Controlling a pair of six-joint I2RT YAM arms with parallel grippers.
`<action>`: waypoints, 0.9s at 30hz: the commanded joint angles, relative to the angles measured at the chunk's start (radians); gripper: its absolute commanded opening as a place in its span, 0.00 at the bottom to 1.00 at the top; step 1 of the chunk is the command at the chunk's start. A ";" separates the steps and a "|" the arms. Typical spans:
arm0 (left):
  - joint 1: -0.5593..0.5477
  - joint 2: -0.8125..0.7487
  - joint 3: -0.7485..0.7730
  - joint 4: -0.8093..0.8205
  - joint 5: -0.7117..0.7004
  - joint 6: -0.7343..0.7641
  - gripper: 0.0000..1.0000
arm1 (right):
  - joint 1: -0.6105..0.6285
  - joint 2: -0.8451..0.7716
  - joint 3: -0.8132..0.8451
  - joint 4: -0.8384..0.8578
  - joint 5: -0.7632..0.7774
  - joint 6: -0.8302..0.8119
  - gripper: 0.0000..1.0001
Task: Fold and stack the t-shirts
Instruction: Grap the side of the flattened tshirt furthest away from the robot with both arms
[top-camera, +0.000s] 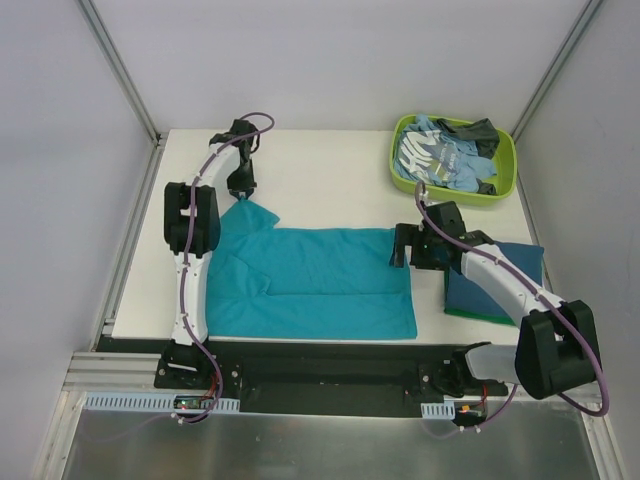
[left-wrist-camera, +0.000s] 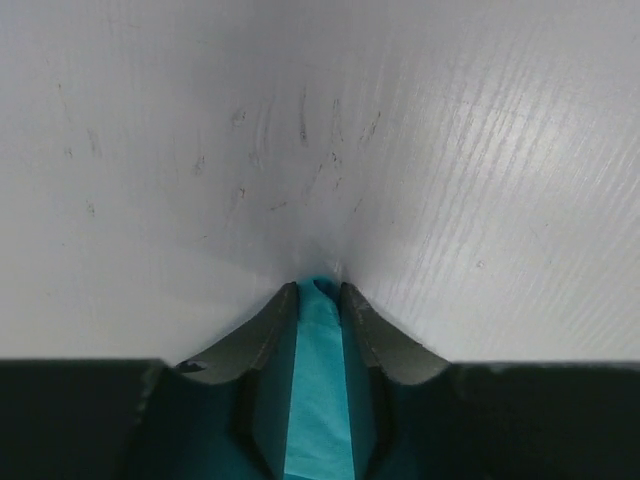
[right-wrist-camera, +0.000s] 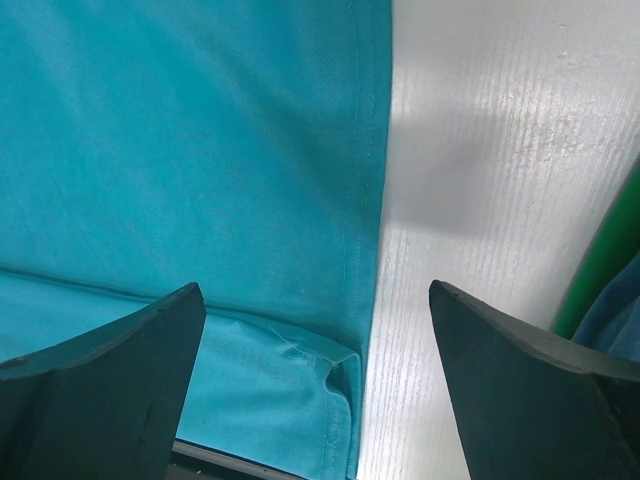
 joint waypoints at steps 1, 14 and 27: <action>0.004 0.000 -0.042 -0.039 -0.006 -0.019 0.18 | -0.009 0.011 0.010 0.015 0.028 0.003 0.96; 0.007 -0.022 -0.087 -0.016 0.028 -0.001 0.00 | -0.008 0.317 0.275 0.130 0.229 0.109 0.96; 0.007 -0.026 -0.093 0.001 0.031 0.005 0.00 | 0.025 0.647 0.548 0.050 0.326 0.132 0.71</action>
